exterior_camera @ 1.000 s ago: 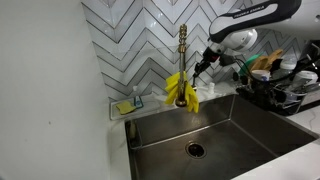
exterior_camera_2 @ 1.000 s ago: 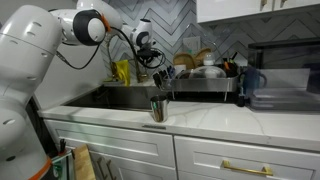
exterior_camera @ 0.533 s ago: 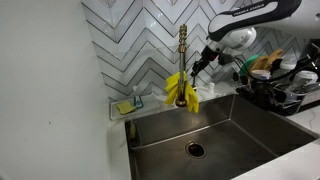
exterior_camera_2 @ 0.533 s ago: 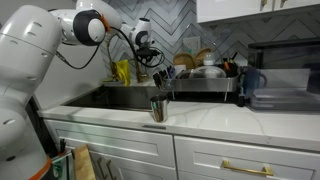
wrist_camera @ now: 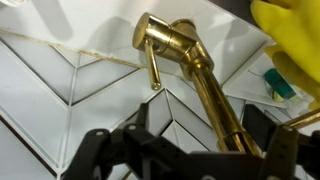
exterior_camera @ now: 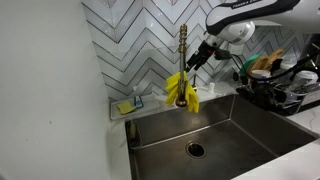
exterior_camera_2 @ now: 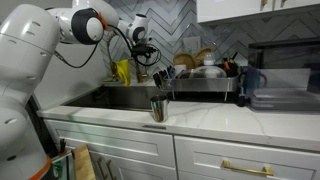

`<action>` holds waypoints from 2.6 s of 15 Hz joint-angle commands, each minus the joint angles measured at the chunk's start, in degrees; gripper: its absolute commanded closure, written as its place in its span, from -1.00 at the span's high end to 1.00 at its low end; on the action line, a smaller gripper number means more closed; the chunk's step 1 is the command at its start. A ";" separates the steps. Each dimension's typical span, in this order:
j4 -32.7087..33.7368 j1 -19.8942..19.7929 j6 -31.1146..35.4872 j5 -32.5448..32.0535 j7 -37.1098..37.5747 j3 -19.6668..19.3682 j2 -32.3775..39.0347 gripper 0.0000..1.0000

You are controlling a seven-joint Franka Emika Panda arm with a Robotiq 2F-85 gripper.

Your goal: Close the tap

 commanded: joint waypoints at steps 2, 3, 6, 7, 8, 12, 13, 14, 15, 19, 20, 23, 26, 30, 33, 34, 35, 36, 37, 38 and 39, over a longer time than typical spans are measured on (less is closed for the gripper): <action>-2.38 0.35 -3.77 -3.65 4.49 -3.01 -3.12 1.00; -2.99 0.11 -4.71 -4.43 4.58 -3.40 -3.73 1.00; -5.88 -0.79 -6.72 -5.06 3.20 -3.86 -6.37 1.00; -7.72 -1.13 -6.32 -4.70 2.85 -3.86 -7.58 1.00; -9.74 -1.54 -5.68 -4.04 2.82 -3.70 -8.93 1.00; -21.11 -3.58 -3.09 -2.54 -1.55 -2.86 -16.99 1.00; -23.59 -3.92 -2.59 -2.26 -2.38 -2.83 -19.16 1.00; -26.08 -4.27 -1.82 -2.04 -3.03 -2.90 -21.53 1.00; -28.57 -4.70 -1.03 -1.71 -4.45 -2.85 -23.81 1.00; -38.07 -5.80 -0.34 0.86 -9.85 -3.53 -34.13 1.00; -40.61 -5.74 0.06 1.77 -11.09 -4.02 -36.67 1.00; -48.08 -4.91 -0.68 7.86 -14.81 -6.18 -44.72 1.00; -53.98 -3.36 -1.87 13.13 -16.87 -9.18 -51.17 1.00; -59.00 -1.90 -4.79 13.43 -14.82 -12.21 -57.27 1.00; -61.47 -1.04 -7.01 12.73 -13.95 -13.68 -60.60 1.00; -62.15 -0.73 -7.77 12.69 -13.78 -14.08 -61.50 1.00; -62.71 -0.41 -8.79 12.47 -13.69 -14.39 -62.22 1.00; -63.18 0.11 -10.45 12.52 -14.56 -14.88 -62.85 1.00; -63.62 0.53 -11.68 12.68 -15.40 -15.34 -63.44 1.00; -63.90 0.92 -12.77 12.67 -15.71 -15.56 -63.94 1.00; -64.25 1.13 -13.76 12.41 -15.51 -15.64 -64.35 1.00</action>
